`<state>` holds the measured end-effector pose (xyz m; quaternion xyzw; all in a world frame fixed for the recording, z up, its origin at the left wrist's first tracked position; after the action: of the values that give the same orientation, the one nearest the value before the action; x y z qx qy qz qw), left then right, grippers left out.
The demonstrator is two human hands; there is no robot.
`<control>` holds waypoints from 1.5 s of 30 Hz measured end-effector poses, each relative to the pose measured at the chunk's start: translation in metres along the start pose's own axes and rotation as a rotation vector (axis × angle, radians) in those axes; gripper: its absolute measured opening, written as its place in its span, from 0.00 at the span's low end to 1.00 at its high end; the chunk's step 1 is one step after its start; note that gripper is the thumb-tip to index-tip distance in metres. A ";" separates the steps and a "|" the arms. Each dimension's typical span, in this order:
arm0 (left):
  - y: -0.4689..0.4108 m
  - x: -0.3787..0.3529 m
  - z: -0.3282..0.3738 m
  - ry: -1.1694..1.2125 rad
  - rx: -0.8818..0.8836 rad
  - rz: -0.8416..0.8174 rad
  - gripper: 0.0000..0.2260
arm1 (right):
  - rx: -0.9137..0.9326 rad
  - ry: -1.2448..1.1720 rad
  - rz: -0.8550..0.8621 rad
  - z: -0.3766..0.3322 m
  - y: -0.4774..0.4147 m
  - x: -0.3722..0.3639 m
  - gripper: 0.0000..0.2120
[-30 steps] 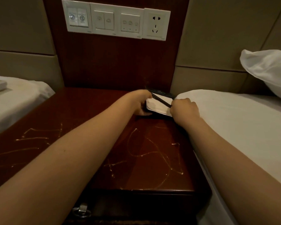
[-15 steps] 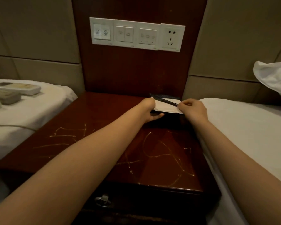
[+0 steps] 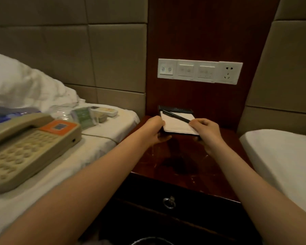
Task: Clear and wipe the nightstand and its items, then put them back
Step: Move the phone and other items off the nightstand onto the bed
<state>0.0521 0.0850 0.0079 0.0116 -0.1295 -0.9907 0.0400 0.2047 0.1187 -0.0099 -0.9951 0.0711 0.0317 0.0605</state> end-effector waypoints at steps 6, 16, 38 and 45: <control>0.045 0.079 -0.017 -0.025 -0.009 0.188 0.09 | 0.081 0.054 -0.112 -0.003 0.054 -0.068 0.03; 0.132 0.151 -0.022 -0.012 -0.045 0.291 0.06 | 0.012 -0.015 -0.228 -0.017 0.124 -0.135 0.03; 0.293 0.285 -0.032 0.054 -0.142 0.544 0.06 | 0.011 -0.100 -0.627 -0.064 0.261 -0.264 0.02; 0.334 0.323 -0.046 0.063 -0.135 0.678 0.06 | -0.014 -0.137 -0.749 -0.067 0.305 -0.302 0.00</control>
<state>-0.2427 -0.2752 0.0454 -0.0044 -0.0589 -0.9266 0.3715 -0.1339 -0.1478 0.0426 -0.9481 -0.3021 0.0744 0.0655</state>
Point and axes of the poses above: each hand's wrist, its own y-axis away from the middle knuckle, its own x-axis out of the back of the hand, z = x × y, the point moved 3 cm from there along -y, towards the middle knuckle, and after that the axes turned 9 degrees about -y, right-handed, at the moved point
